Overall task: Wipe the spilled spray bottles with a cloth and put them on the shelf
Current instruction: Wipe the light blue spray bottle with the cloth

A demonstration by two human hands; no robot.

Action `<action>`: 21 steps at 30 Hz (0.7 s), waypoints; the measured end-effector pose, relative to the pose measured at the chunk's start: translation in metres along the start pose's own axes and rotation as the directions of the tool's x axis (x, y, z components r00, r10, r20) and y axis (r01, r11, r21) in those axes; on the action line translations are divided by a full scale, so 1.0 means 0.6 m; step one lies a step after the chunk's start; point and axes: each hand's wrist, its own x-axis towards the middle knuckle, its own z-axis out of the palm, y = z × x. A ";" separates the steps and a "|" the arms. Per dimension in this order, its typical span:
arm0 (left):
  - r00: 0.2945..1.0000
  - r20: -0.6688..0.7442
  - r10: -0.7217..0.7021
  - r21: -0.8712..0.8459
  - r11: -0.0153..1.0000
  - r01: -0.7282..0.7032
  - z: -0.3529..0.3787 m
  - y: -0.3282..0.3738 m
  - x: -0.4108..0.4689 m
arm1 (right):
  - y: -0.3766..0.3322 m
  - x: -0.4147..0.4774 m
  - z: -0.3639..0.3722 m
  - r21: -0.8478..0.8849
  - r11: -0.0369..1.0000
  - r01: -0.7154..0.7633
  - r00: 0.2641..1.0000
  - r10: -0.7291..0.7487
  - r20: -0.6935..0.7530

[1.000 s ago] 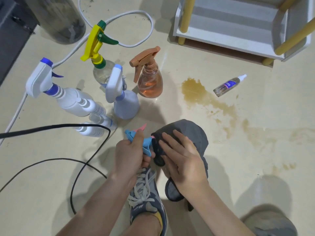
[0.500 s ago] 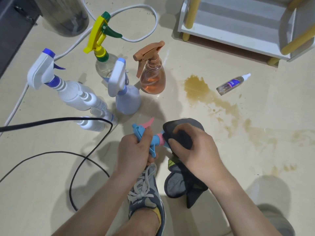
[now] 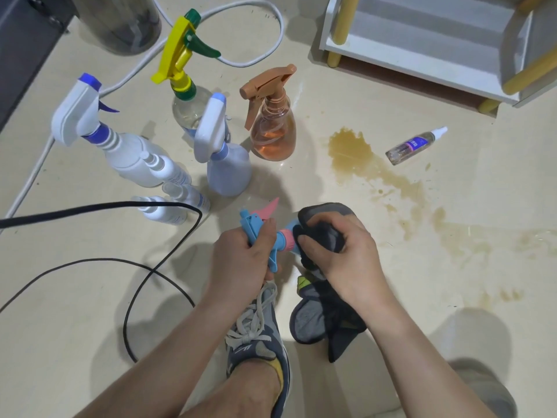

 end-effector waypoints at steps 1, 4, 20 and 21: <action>1.000 0.000 0.003 0.003 1.000 -0.003 0.000 -0.001 0.000 | -0.002 0.001 0.001 0.006 1.000 0.004 1.000 -0.004 0.000; 1.000 -0.009 0.015 0.020 1.000 -0.015 0.001 -0.002 0.003 | -0.010 0.005 0.003 0.001 0.999 0.051 0.999 -0.051 -0.007; 0.999 -0.016 0.030 0.037 0.999 -0.030 0.002 -0.002 0.007 | -0.007 -0.004 0.010 0.056 0.997 0.049 0.993 -0.043 -0.106; 0.999 -0.019 0.031 0.043 0.999 -0.030 0.001 -0.003 0.006 | -0.009 -0.009 0.016 0.002 0.995 0.097 0.991 -0.097 -0.095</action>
